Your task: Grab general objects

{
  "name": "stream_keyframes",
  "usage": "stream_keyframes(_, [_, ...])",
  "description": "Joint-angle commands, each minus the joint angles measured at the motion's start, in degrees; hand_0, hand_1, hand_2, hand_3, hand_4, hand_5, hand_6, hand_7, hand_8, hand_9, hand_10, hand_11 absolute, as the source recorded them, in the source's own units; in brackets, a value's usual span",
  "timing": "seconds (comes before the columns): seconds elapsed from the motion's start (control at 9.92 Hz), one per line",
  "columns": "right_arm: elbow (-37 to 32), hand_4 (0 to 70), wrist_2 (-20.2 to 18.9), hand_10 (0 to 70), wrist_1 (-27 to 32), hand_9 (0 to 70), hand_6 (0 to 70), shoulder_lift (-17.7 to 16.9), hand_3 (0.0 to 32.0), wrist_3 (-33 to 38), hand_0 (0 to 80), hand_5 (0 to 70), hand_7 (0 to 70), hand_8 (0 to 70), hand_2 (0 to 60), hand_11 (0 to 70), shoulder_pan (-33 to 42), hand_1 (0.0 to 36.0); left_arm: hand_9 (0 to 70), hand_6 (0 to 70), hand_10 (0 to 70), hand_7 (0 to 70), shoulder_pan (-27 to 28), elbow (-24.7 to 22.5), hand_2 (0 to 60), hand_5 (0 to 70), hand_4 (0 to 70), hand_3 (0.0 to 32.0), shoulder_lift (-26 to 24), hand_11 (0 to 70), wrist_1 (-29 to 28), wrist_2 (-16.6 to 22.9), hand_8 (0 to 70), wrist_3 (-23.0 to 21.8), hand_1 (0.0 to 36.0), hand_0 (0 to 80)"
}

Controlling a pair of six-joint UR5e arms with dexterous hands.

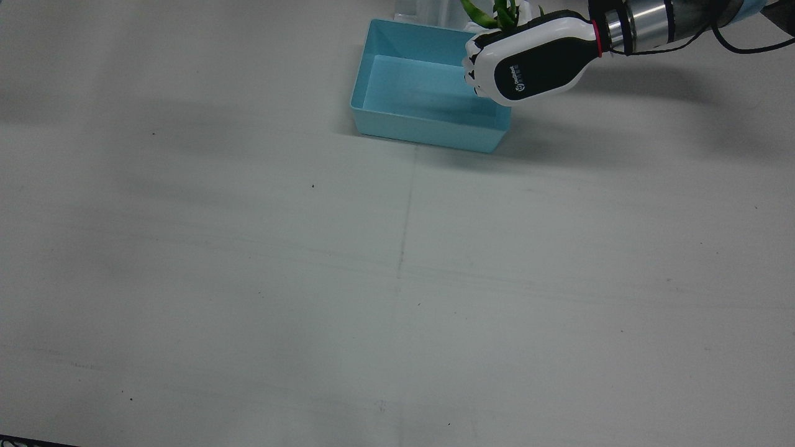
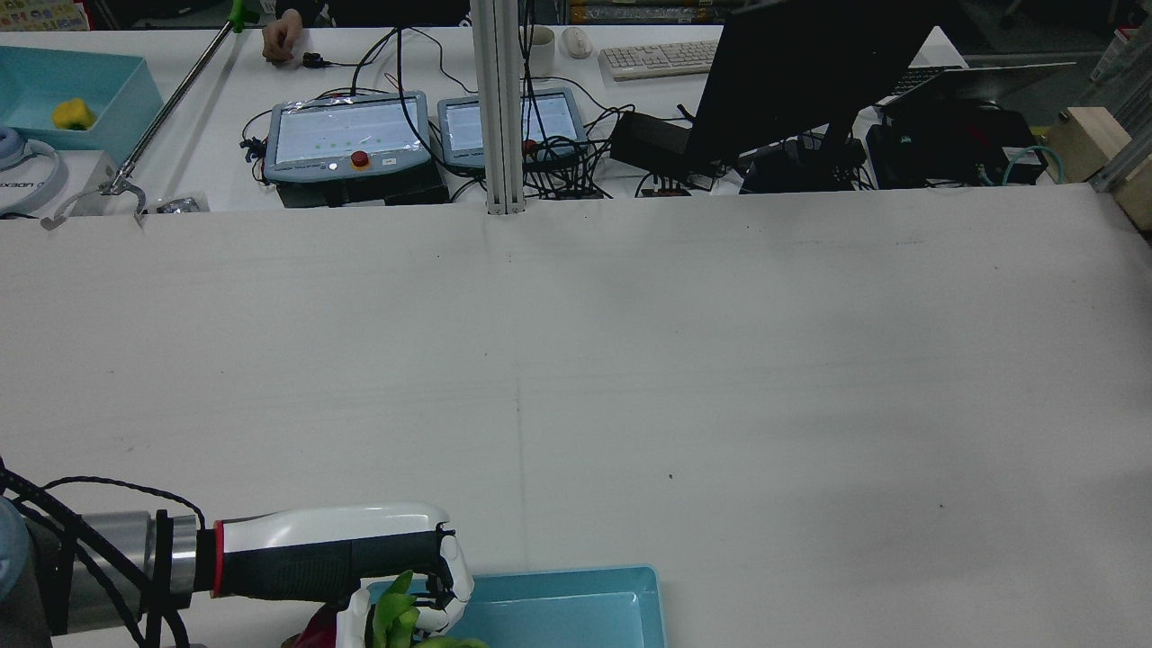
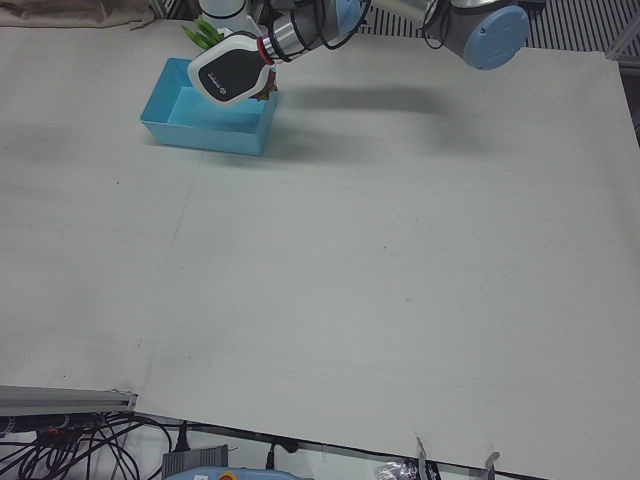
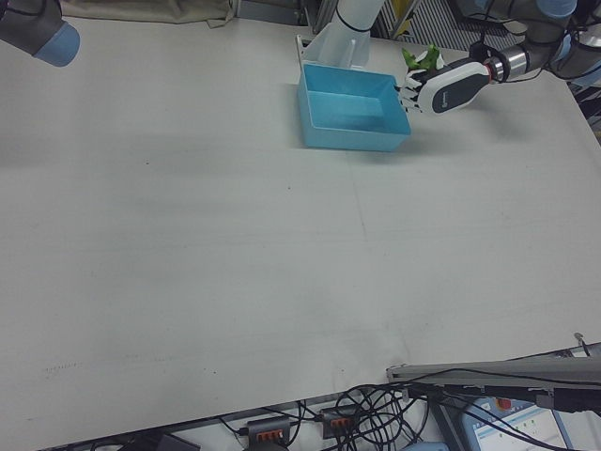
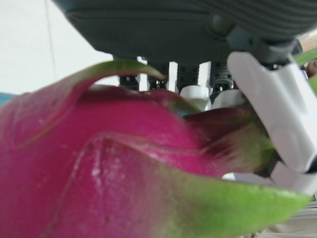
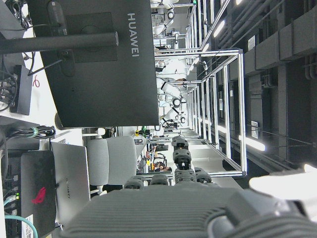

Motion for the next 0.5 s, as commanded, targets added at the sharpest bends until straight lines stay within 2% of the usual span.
stream_keyframes(0.0, [0.0, 0.0, 0.0, 0.0, 0.0, 0.0, 0.0, 0.0, 0.0, 0.0, 0.0, 0.0, 0.0, 0.0, 0.0, 0.0, 0.0, 0.0, 51.4, 70.0, 34.2, 70.0, 5.3, 0.3, 60.0, 70.0, 70.0, 0.0, -3.9, 49.6, 2.6, -3.9, 46.9, -0.2, 36.0, 67.1])
stream_keyframes(0.1, [0.0, 0.0, 0.0, 0.0, 0.0, 0.0, 0.0, 0.0, 0.0, 0.0, 0.0, 0.0, 0.0, 0.0, 0.0, 0.0, 0.0, 0.0, 45.9, 66.0, 28.1, 70.0, 5.1, 0.7, 60.0, 65.1, 70.0, 0.0, -4.0, 41.8, 1.6, -3.4, 37.5, -1.2, 34.4, 72.6])
stream_keyframes(0.2, [0.0, 0.0, 0.0, 0.0, 0.0, 0.0, 0.0, 0.0, 0.0, 0.0, 0.0, 0.0, 0.0, 0.0, 0.0, 0.0, 0.0, 0.0, 16.5, 31.2, 4.0, 67.7, 4.7, 0.9, 21.1, 30.5, 40.1, 0.0, -4.0, 7.2, -0.2, -3.1, 8.5, -1.9, 27.9, 63.7])
stream_keyframes(0.3, [0.0, 0.0, 0.0, 0.0, 0.0, 0.0, 0.0, 0.0, 0.0, 0.0, 0.0, 0.0, 0.0, 0.0, 0.0, 0.0, 0.0, 0.0, 2.2, 4.1, 0.0, 18.4, 4.6, 0.9, 7.1, 5.1, 10.5, 0.0, -4.0, 0.0, -0.5, -3.1, 0.2, -1.8, 26.4, 59.1])
stream_keyframes(0.4, [0.0, 0.0, 0.0, 0.0, 0.0, 0.0, 0.0, 0.0, 0.0, 0.0, 0.0, 0.0, 0.0, 0.0, 0.0, 0.0, 0.0, 0.0, 0.0, 0.0, 0.0, 0.0, 4.6, 1.2, 0.8, 0.0, 0.0, 3.4, -3.8, 0.0, -0.8, -3.1, 0.0, -1.8, 25.9, 57.2])
